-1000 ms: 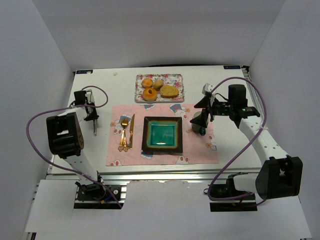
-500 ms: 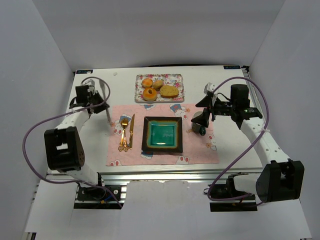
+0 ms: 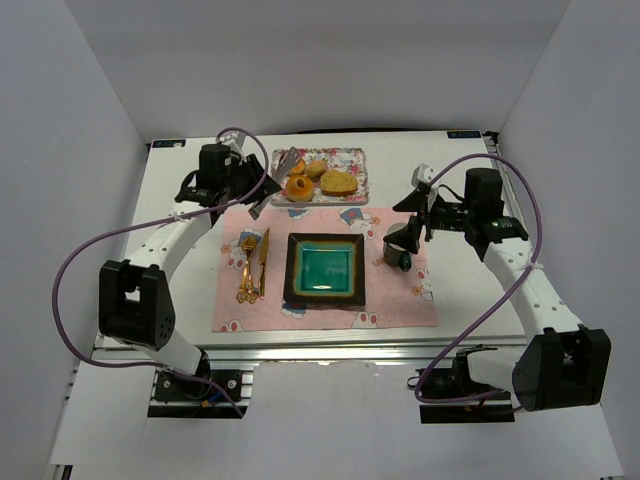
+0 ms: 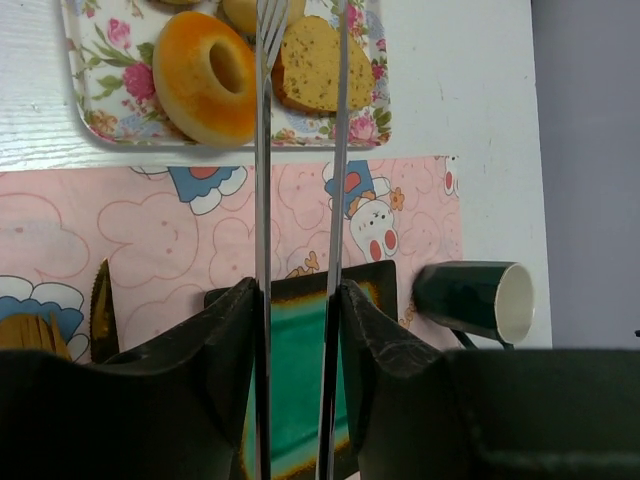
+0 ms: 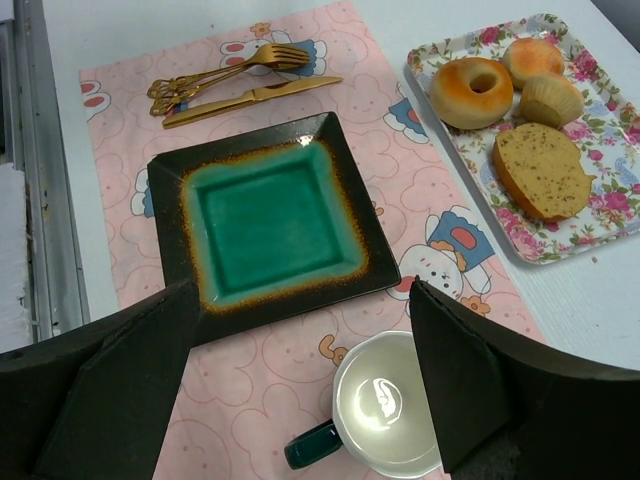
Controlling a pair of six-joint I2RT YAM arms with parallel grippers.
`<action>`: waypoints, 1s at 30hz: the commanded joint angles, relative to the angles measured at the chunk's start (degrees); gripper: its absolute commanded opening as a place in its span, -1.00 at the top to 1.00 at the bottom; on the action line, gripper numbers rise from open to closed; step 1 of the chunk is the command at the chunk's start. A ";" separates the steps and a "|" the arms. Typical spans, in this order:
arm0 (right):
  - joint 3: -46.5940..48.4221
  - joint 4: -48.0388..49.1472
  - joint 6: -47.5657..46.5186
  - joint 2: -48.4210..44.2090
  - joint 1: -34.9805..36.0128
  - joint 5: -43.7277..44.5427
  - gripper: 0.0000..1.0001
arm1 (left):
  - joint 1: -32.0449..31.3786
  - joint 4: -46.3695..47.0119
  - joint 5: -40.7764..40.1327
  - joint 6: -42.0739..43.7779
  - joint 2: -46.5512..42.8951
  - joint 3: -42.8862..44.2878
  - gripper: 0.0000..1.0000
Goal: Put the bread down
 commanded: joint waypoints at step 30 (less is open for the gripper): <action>-1.47 2.12 0.86 -1.73 -0.76 -1.30 -0.79 | -1.55 -12.63 -7.56 7.14 9.97 10.35 -0.08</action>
